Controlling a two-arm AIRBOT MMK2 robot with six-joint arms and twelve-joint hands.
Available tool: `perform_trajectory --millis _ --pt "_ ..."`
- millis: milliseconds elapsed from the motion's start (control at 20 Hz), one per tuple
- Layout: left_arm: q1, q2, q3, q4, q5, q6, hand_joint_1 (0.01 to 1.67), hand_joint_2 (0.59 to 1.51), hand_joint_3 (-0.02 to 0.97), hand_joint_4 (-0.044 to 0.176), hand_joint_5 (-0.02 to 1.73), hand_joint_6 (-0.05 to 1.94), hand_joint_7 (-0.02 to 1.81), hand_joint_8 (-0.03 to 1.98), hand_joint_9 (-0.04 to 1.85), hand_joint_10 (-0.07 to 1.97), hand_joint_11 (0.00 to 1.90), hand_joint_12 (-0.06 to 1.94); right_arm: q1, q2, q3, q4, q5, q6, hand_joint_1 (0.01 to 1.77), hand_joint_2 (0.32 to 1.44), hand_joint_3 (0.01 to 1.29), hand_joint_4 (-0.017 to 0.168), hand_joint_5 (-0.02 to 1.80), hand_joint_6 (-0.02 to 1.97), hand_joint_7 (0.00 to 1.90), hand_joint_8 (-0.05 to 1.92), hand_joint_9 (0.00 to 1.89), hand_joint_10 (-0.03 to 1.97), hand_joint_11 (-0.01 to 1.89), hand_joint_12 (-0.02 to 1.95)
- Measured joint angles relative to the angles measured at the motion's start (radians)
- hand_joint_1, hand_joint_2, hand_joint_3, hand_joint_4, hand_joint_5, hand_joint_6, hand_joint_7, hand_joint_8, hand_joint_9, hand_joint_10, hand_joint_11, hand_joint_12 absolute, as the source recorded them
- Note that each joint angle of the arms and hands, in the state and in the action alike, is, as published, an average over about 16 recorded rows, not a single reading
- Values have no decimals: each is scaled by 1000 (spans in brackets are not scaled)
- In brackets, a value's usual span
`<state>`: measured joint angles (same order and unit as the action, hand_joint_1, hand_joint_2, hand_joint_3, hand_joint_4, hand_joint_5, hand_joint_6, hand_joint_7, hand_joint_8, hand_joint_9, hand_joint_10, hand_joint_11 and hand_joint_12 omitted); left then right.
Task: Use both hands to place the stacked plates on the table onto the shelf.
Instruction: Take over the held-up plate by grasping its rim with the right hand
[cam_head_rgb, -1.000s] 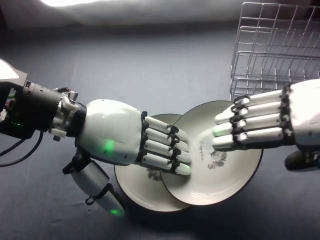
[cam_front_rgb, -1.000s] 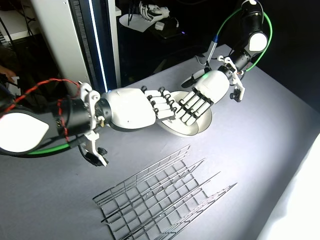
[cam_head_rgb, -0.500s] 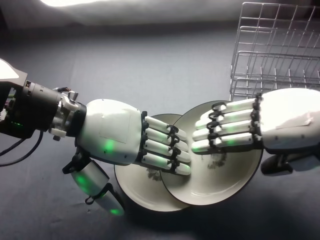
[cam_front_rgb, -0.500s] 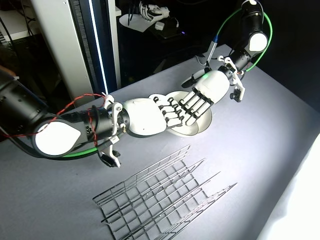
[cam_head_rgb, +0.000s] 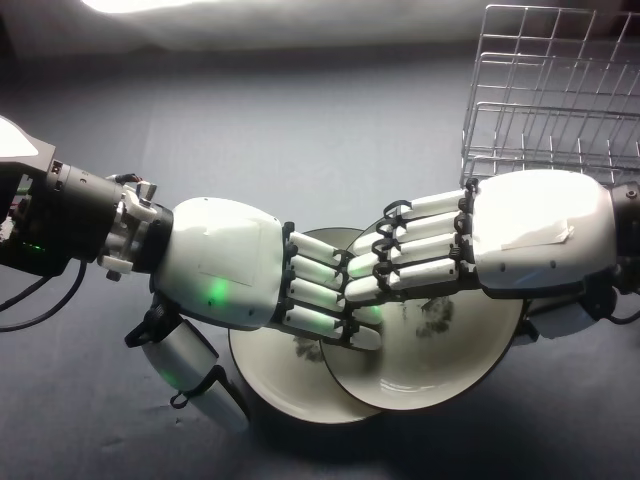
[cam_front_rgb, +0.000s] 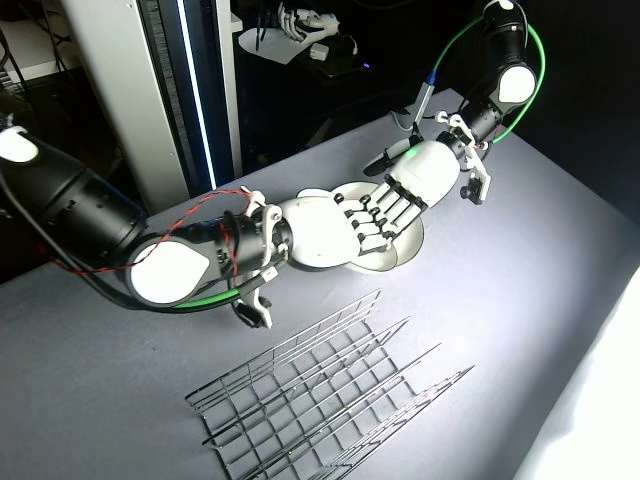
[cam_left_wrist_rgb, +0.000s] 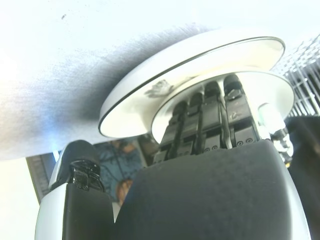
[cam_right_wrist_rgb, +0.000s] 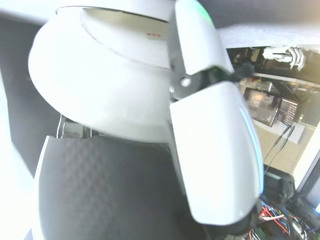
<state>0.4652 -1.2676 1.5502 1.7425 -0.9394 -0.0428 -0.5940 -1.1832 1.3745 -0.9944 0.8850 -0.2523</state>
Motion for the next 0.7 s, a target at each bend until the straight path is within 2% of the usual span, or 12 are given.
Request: perform_trajectory --millis 250,450,550,700 --pt "0 0 1 0 0 -1 13 1139 16 3 -11 -28 -12 -22 18 7 15 10 10 -10 1 1 -9 -4 1167 1107 23 -3 318 103 347 44 267 333 88 1207" --pt "-1 0 2 -1 2 -4 13 1138 16 3 -11 -34 -10 -18 18 7 15 8 14 -11 1 5 0 -8 1136 1094 21 -3 483 327 537 212 454 521 259 1415" --pt "-2 1 2 -2 4 -7 13 1138 16 3 -12 -37 -9 -15 18 8 16 5 16 -11 1 6 6 -10 1132 1079 20 -4 555 449 620 315 538 648 357 1483" --pt "-7 8 -2 -1 10 -13 13 1138 16 3 -10 -41 -5 -10 18 8 16 -1 19 -11 1 10 17 -12 1135 1054 18 -6 633 625 706 468 635 797 507 1484"
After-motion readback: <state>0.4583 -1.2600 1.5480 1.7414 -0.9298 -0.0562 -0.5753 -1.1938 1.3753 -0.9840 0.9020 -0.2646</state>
